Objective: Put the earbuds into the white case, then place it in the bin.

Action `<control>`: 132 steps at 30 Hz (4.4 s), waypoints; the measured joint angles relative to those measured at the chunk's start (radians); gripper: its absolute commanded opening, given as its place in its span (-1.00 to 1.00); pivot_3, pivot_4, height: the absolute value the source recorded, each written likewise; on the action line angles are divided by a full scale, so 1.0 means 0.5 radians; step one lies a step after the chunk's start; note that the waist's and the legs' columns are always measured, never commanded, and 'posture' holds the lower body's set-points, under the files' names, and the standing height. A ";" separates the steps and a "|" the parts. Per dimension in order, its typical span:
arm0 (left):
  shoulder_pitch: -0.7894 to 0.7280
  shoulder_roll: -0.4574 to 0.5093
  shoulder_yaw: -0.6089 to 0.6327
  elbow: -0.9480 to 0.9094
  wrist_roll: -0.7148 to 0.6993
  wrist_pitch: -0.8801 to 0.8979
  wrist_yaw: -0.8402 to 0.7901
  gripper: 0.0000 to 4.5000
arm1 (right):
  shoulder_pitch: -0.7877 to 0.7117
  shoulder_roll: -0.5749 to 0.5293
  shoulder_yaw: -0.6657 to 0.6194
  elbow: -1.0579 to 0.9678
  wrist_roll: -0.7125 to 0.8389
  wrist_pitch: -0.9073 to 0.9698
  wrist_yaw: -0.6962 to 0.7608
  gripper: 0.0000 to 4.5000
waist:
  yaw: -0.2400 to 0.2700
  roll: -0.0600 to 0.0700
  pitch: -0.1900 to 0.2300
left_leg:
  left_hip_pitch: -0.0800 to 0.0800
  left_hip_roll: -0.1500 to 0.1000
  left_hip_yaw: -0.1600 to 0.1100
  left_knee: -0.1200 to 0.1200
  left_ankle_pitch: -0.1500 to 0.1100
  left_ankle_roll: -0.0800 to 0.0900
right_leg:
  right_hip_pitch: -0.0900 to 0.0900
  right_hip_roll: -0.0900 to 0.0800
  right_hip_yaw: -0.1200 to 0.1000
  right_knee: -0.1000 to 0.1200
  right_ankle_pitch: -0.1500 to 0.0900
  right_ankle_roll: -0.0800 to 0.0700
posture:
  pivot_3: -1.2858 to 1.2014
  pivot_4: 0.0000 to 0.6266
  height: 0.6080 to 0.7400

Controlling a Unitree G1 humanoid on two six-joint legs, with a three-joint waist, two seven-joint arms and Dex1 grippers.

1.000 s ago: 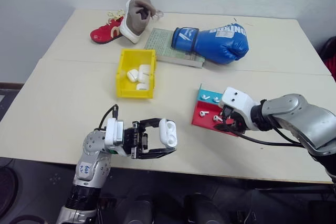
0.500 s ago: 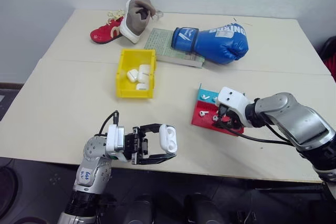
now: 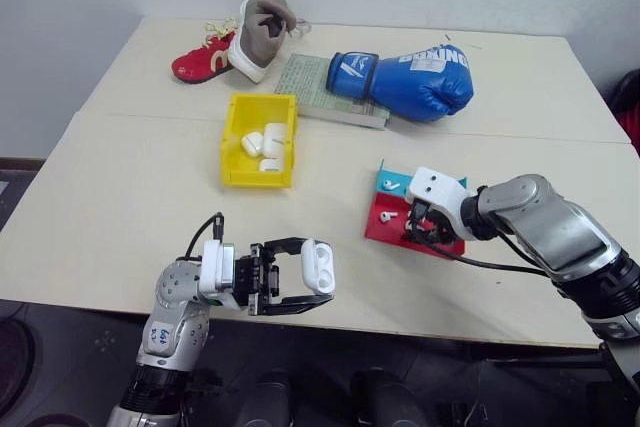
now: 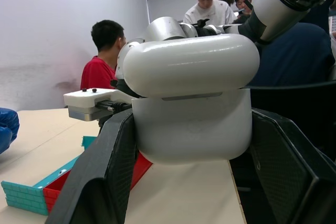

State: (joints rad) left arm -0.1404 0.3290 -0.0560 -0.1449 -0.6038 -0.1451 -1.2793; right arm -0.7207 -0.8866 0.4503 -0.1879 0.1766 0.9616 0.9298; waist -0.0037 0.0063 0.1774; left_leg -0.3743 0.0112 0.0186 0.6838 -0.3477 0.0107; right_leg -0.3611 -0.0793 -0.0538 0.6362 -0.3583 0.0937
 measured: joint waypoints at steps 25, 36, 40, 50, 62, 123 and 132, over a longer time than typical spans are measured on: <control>-0.059 0.005 -0.003 -0.021 0.000 0.059 0.091 0.24 | 0.048 -0.016 -0.024 0.028 -0.067 -0.179 0.141 -0.81 | 0.000 0.000 0.000 | 0.000 0.000 0.000 0.000 0.000 0.000 | 0.000 0.000 0.000 -0.001 0.000 0.000 | 0.03 -0.52 1.00; -0.106 -0.011 0.039 -0.059 -0.096 0.195 0.208 0.24 | 0.063 -0.020 -0.299 0.060 0.062 -0.181 0.213 -0.81 | 0.004 0.000 0.000 | 0.000 0.000 -0.001 0.000 0.000 0.000 | 0.001 0.000 0.000 -0.001 0.000 0.000 | 0.03 -0.52 1.00; -0.160 -0.008 0.083 -0.078 -0.171 0.274 0.220 0.24 | 0.168 0.008 -0.659 0.026 0.346 -0.225 0.337 -0.81 | 0.005 -0.001 0.000 | 0.000 0.000 -0.002 0.000 0.000 0.000 | 0.002 0.000 -0.002 -0.001 0.000 0.000 | 0.03 -0.52 1.00; -0.383 -0.035 0.105 -0.073 -0.469 0.657 0.214 0.24 | 0.339 0.846 -1.419 -0.283 1.435 -0.582 0.304 -0.81 | -0.002 -0.001 0.001 | 0.001 0.001 -0.004 0.000 0.001 -0.002 | 0.002 0.002 -0.004 0.003 0.000 0.001 | 0.03 -0.52 1.00; -0.495 -0.081 0.142 -0.074 -0.607 0.891 0.157 0.24 | 0.305 1.185 -1.109 -0.499 1.366 -1.073 0.154 -0.81 | -0.002 -0.001 0.001 | 0.001 -0.001 -0.005 -0.001 0.001 -0.002 | 0.002 0.002 -0.004 0.003 0.000 0.001 | 0.03 -0.52 1.00; -0.213 0.094 0.224 -0.067 -0.329 0.707 -0.003 0.24 | 1.661 0.240 -1.915 0.523 0.752 -1.854 0.546 0.99 | 0.037 -0.001 0.002 | 0.007 -0.001 -0.003 -0.005 0.000 0.001 | 0.016 0.002 -0.005 -0.018 0.000 0.001 | 0.03 -0.52 1.00; -0.181 0.090 0.231 -0.067 -0.310 0.685 0.028 0.24 | 1.200 0.089 -1.633 0.328 0.509 -1.500 0.129 0.99 | -0.008 0.006 0.006 | 0.010 0.003 0.006 -0.004 0.004 -0.003 | 0.012 0.004 0.004 -0.016 0.000 0.001 | 0.03 -0.52 1.00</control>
State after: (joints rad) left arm -0.2309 0.3741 0.0597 -0.1784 -0.7587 0.1974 -1.2652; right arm -0.1207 -0.8422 -0.3661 -0.0237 0.4309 0.2115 0.9942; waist -0.0076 0.0094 0.1802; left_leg -0.3690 0.0127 0.0214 0.6818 -0.3455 0.0092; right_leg -0.3552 -0.0771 -0.0517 0.6281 -0.3582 0.0941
